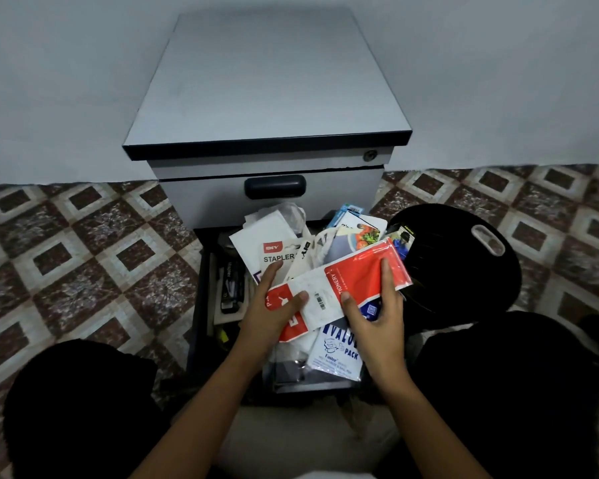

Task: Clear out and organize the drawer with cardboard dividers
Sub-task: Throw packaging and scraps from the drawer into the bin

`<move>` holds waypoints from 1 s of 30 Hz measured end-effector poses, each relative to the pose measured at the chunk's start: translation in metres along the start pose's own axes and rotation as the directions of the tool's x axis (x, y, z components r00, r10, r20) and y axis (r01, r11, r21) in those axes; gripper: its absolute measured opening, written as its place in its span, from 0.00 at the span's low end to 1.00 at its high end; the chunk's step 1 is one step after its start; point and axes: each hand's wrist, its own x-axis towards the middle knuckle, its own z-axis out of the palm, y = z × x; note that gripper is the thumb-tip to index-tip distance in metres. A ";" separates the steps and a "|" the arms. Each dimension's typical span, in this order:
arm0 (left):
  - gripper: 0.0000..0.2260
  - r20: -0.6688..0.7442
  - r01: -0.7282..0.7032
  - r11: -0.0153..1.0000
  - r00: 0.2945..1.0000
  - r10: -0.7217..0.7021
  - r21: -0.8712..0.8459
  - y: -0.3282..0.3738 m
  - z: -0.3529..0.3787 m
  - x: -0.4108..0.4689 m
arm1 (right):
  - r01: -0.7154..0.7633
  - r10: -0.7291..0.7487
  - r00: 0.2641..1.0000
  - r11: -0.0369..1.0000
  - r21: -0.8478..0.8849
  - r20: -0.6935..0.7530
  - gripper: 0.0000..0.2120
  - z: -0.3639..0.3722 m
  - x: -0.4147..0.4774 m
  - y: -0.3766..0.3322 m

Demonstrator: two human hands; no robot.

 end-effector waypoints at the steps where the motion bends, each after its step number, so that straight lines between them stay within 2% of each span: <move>1: 0.27 0.020 -0.001 1.000 1.000 0.001 0.007 0.002 0.007 0.002 | -0.004 0.004 1.000 1.000 0.003 -0.023 0.37 -0.006 0.003 0.001; 10: 0.27 0.204 0.078 0.997 0.976 -0.074 -0.012 0.009 0.085 0.034 | -0.095 0.092 0.962 0.995 -0.002 -0.257 0.37 -0.066 0.029 0.020; 16: 0.25 0.318 0.124 0.991 0.938 -0.136 0.057 0.002 0.138 0.056 | -0.169 0.168 0.917 0.985 0.029 -0.362 0.37 -0.102 0.045 0.044; 24: 0.25 0.403 0.196 0.976 0.889 -0.218 0.095 -0.003 0.197 0.095 | -0.297 0.277 0.861 0.955 0.020 -0.427 0.38 -0.137 0.087 0.066; 30: 0.27 0.436 0.234 0.963 0.859 -0.269 0.132 -0.011 0.229 0.128 | -0.396 0.350 0.839 0.918 -0.027 -0.417 0.38 -0.153 0.123 0.083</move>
